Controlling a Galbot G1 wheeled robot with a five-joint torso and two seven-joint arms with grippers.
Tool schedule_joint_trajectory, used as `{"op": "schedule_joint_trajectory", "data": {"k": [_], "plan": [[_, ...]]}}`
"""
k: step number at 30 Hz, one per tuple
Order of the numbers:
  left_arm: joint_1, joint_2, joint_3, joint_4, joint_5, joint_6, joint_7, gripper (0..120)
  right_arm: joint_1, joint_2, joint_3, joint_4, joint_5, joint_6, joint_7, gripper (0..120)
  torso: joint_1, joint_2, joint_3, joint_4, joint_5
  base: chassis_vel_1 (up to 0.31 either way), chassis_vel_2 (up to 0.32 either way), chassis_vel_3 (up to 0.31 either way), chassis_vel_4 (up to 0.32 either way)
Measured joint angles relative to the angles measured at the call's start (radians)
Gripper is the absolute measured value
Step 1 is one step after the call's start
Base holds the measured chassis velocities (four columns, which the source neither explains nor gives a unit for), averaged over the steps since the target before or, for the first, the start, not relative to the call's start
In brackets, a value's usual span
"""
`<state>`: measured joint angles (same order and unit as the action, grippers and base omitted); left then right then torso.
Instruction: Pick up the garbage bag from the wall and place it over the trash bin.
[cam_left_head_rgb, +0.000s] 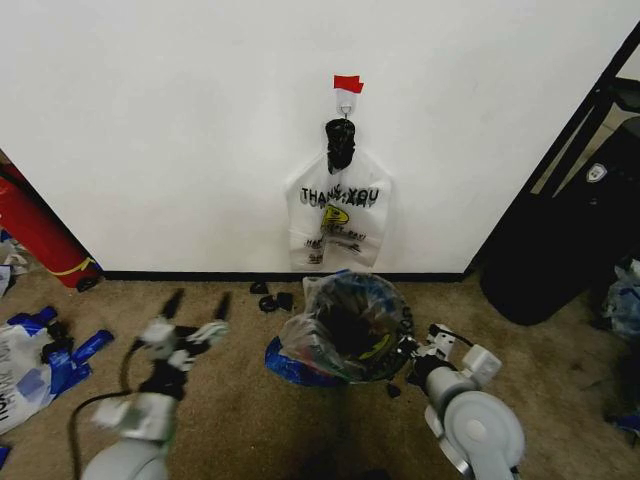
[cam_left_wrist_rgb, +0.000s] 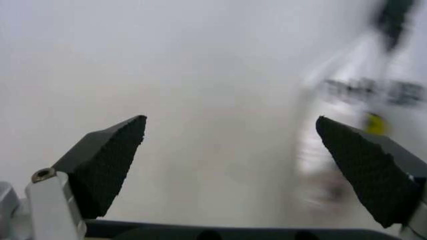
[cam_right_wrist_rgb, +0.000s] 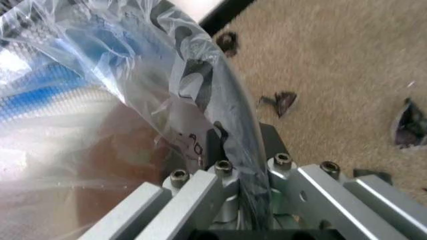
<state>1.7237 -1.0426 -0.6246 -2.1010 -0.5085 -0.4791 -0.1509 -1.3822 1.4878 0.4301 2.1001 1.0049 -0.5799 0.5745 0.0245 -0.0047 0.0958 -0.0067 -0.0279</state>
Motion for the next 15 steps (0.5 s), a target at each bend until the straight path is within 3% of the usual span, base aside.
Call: {"op": "schedule_joint_trajectory", "data": {"k": [3, 10, 15], "plan": [[0.053, -0.042, -0.072, -0.007, -0.001, -0.028, -0.003, 100, 0.04, -0.014, -0.024, -0.059, 0.006, -0.006, -0.014, 0, 0.0, 0.0, 0.0, -0.0001, -0.0001, 0.0, 0.0, 0.0, 0.0], [0.072, -0.094, -0.083, -0.03, 0.017, -0.024, -0.005, 100, 0.091, -0.033, -0.061, -0.107, 0.003, -0.02, -0.023, 0, 0.0, 0.0, 0.0, -0.0003, -0.0001, 0.0, 0.0, 0.0, 0.0], [0.07, -0.115, -0.074, -0.039, 0.019, -0.009, -0.009, 100, 0.097, -0.045, -0.067, -0.125, -0.009, -0.027, -0.038, 17, 0.0, 0.0, 0.0, -0.0003, -0.0002, 0.0, 0.0, 0.0, 0.0]]}}
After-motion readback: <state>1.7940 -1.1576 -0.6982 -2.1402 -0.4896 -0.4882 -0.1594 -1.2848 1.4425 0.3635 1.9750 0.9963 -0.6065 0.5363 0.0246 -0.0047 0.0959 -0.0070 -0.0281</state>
